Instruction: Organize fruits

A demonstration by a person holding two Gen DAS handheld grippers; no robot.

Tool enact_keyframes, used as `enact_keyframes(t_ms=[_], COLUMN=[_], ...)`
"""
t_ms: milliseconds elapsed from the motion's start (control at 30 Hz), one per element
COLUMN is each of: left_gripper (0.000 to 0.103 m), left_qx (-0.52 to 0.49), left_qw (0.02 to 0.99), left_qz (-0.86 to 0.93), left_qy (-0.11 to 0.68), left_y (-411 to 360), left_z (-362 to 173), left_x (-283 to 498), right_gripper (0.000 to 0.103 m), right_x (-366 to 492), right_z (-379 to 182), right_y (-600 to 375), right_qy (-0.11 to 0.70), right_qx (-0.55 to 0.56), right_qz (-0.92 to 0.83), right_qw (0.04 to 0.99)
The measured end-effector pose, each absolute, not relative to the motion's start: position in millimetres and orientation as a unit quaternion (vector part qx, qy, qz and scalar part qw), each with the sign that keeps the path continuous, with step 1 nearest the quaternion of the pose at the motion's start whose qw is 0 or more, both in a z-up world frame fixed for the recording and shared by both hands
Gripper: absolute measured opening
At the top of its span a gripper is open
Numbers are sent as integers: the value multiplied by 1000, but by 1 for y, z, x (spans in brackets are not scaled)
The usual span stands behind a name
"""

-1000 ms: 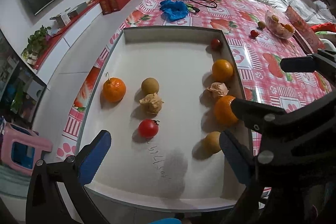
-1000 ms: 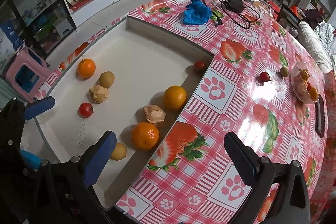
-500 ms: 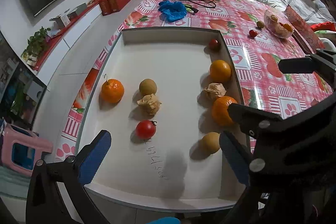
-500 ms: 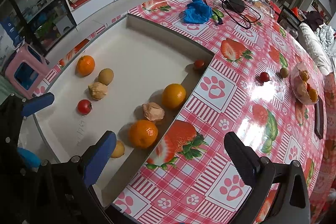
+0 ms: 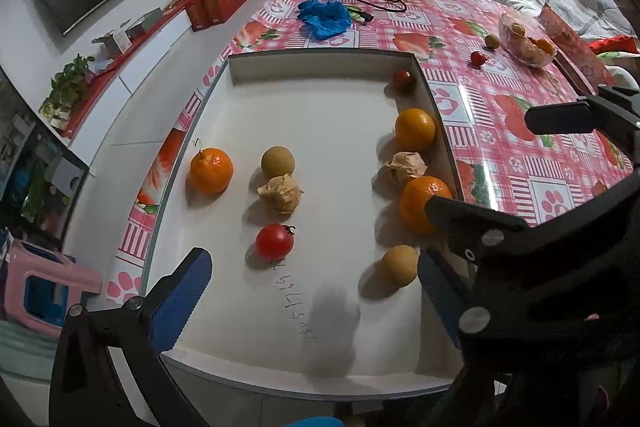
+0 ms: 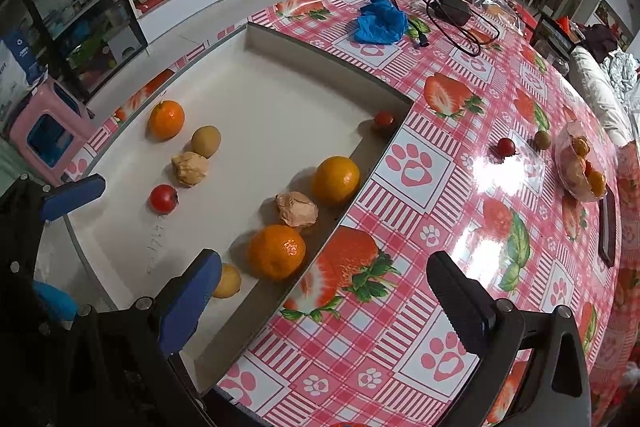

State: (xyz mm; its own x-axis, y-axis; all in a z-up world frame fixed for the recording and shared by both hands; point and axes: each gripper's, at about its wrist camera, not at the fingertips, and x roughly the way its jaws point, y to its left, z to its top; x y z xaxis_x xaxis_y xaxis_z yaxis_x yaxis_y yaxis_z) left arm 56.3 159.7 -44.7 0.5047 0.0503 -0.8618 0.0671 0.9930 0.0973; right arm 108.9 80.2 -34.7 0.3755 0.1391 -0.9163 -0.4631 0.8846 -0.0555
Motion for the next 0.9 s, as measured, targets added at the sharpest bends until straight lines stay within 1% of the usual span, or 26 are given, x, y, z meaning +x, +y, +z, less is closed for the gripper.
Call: enact_keyframes(t_ms=[733,900], left_gripper=[103,103], left_qx=[57,65], left_qw=[866,874], left_qz=[-5,-10], left_qy=[497,482], left_y=[159,159], left_z=[-43,-40], left_x=[54,49], right_gripper=[103,103], right_x=[107,107], right_z=[-34,-34], right_y=[82,82], right_qy=[527,528], right_qx=[-155,-154], right_qz=[186,185], right_qw=[815,815])
